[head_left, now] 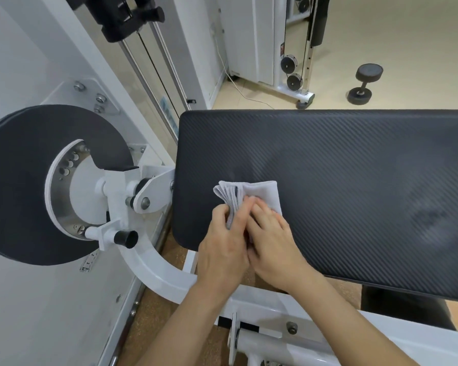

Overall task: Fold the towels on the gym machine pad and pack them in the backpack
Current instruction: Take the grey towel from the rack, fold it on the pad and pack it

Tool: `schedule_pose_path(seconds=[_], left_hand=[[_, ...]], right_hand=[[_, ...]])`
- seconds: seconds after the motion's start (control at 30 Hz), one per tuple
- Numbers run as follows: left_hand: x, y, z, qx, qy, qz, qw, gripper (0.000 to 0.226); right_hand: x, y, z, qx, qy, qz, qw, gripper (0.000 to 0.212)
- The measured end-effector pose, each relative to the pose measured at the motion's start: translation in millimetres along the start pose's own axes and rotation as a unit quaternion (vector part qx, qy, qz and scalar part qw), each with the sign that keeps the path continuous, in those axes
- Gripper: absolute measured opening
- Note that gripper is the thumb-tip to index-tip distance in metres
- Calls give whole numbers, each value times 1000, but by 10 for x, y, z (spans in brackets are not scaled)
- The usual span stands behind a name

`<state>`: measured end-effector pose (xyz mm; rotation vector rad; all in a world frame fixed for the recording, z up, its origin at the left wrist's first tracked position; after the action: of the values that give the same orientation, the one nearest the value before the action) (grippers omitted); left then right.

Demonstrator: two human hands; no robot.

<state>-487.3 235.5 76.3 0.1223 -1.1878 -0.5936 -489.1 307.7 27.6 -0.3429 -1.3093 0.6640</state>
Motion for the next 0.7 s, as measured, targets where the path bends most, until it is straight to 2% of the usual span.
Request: schedule_pose_path(seconds=[0.07,0.17,0.23,0.33,0.43,0.47,0.53,0.6,0.63,0.67,0.7], left_hand=[[-49,86,-15,-29,-31,2,999,66],[-144,39,34,4,-64,34,997,72],[-211,55,46,17,-81,50,995,79],[-276,170,26,-9,-83,21,996,95],[-276,169,-37,40,-109,-153,981,112],[-286,136,-98,75,-142,-220,962,113],[-279,68,-210,114,-193,-311,924,111],[-212,28,-231,113,-231,-315,914,100],[-131,6,-181,76,-222,-261,936,92],[-11,15,-81,6,-187,-166,968,85],[104,70,18,-83,-138,-60,985,79]], right_hand=[[201,37,52,-36,44,173,983,48],[444,162,-32,-133,127,211,960,35],[405,191,-125,-196,107,257,940,21],[291,171,-182,-246,49,364,897,14],[259,235,-193,-266,13,416,870,13],[259,256,-190,-263,10,416,870,17],[267,278,-170,-245,19,372,895,24],[258,218,-150,-210,40,303,929,28],[244,177,-141,-196,52,268,942,30],[228,142,-137,-185,62,238,952,34],[207,114,-135,-176,70,212,959,37]])
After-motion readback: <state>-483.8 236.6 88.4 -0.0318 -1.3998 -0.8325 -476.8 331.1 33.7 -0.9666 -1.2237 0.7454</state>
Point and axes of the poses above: each hand's wrist, its own z-axis towards the middle knuckle, its own x-axis out of the back of the hand, y = z × x, the point moved 10 cm from there along z, towards the middle knuckle, and after that the axes turned 9 degrees about y, right-handed, at the moved point
